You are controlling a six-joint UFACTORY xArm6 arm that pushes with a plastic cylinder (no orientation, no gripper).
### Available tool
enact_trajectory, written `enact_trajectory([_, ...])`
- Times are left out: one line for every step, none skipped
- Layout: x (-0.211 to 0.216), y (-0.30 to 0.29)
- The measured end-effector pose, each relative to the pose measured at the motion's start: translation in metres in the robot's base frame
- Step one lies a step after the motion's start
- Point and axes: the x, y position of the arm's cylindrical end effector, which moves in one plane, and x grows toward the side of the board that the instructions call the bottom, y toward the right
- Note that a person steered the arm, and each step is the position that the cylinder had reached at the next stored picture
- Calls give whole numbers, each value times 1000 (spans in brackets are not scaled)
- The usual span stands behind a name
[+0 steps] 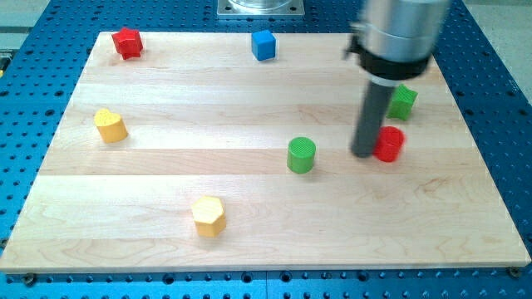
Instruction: Move the green circle into the yellow heart
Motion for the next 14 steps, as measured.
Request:
enact_trajectory([-20,3])
enact_trajectory([-23,33])
enact_trajectory([-1,66])
enact_trajectory([-18,65])
enact_trajectory([-5,108])
enact_trajectory([41,99])
enact_trajectory([57,79])
enact_trajectory([77,73])
enact_trajectory([68,70])
enact_trajectory([40,39])
enact_trajectory([40,14])
enact_trajectory([88,26])
enact_trajectory([60,27])
enact_trajectory([16,-24])
